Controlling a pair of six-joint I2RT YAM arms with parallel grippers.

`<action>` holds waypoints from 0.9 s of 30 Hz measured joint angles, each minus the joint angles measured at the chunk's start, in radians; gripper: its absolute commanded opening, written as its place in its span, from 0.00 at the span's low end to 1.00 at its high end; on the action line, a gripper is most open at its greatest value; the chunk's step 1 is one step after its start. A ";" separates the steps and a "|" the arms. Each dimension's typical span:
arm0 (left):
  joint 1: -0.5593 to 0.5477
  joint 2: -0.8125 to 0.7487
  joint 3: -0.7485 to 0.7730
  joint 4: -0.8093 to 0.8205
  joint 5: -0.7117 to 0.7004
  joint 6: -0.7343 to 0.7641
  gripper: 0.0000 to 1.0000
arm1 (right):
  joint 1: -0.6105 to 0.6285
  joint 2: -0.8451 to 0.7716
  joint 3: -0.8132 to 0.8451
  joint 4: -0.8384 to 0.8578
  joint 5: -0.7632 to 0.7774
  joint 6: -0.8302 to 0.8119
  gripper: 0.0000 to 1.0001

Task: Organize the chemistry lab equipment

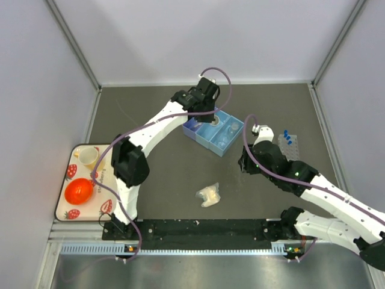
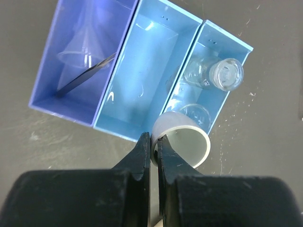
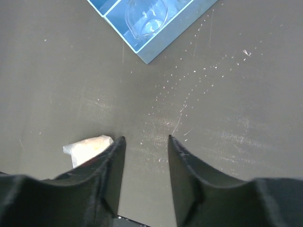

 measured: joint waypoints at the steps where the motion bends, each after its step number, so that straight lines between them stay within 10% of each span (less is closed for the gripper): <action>1: 0.012 0.029 0.010 0.010 0.026 -0.001 0.00 | 0.000 -0.001 -0.002 -0.001 0.000 0.006 0.45; 27: 0.121 0.399 0.207 0.159 0.229 -0.271 0.00 | 0.000 -0.129 -0.124 0.027 -0.035 0.035 0.47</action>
